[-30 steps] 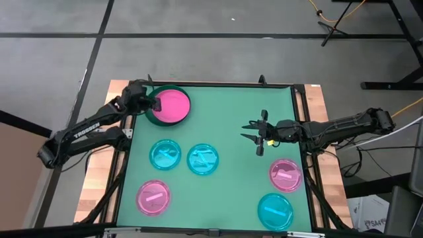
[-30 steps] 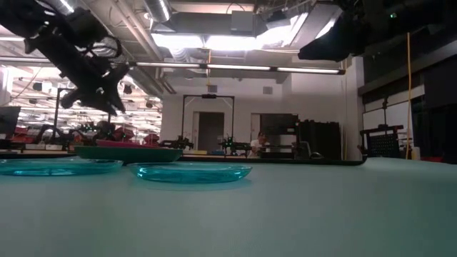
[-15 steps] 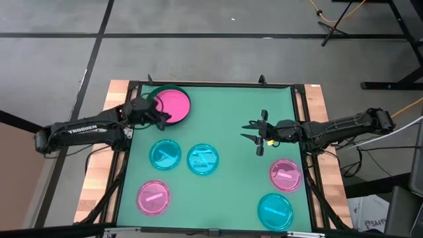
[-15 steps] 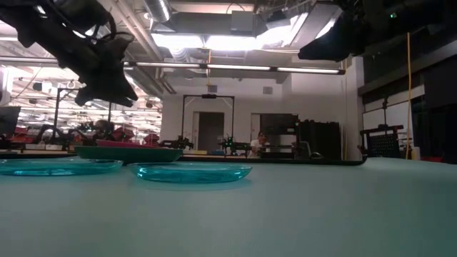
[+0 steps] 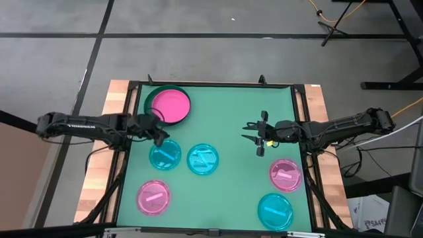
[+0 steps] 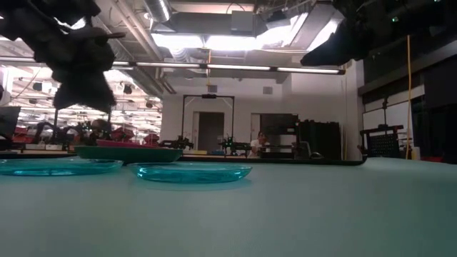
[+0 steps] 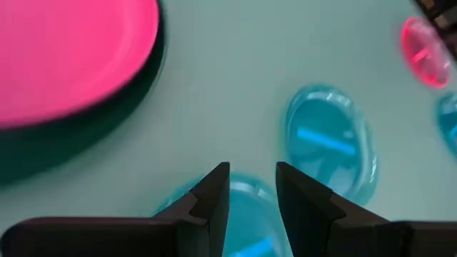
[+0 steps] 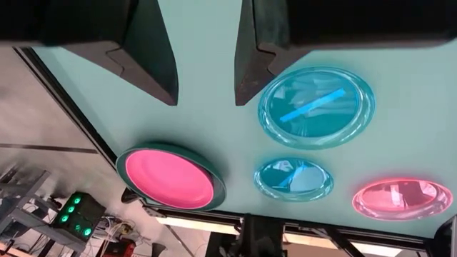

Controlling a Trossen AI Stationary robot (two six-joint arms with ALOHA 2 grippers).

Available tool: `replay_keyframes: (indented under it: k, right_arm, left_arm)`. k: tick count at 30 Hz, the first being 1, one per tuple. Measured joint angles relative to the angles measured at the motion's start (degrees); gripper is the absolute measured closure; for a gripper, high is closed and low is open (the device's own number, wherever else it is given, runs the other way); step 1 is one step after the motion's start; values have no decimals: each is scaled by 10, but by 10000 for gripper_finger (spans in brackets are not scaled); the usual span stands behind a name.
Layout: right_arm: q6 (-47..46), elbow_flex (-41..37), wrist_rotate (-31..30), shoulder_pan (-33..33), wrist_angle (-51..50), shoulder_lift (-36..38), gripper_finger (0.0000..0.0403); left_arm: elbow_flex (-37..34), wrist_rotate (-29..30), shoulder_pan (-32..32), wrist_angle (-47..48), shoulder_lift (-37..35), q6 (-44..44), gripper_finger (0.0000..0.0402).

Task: Stack plastic plates
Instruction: Stack the top left blue plate on top of the pink plate

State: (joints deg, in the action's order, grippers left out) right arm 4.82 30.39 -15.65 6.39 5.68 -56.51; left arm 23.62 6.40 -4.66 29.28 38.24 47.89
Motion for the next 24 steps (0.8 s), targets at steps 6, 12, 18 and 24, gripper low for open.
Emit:
replay_keyframes:
  k: [6, 12, 18, 24]
  right_arm:
    - [0, 0, 0, 0, 1, 0, 274]
    - [0, 0, -1, 0, 0, 0, 274]
    - [0, 0, -1, 0, 0, 0, 274]
    - [0, 0, -1, 0, 0, 0, 274]
  left_arm:
    - [0, 3, 45, 64, 0, 53, 294]
    - [0, 29, 73, 124, 2, 95, 294]
    - [0, 35, 86, 152, 30, 105, 294]
    - [0, 36, 86, 156, 84, 105, 294]
